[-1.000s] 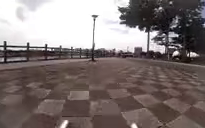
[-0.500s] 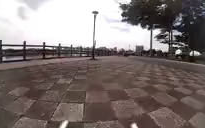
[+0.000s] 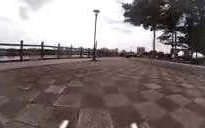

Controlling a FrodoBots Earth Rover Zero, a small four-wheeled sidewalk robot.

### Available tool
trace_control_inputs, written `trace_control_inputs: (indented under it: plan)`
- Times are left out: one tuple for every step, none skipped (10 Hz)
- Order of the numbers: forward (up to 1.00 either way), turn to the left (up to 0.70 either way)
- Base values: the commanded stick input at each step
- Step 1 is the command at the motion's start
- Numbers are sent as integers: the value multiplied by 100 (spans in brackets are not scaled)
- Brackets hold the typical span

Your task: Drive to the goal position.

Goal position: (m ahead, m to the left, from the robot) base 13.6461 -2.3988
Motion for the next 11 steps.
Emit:
trace_control_inputs:
  plan:
    - [100,0]
    - [100,0]
    - [100,0]
    - [100,0]
    - [100,0]
    - [100,0]
    - [100,0]
    - [100,0]
    - [100,0]
    - [100,0]
    - [100,0]
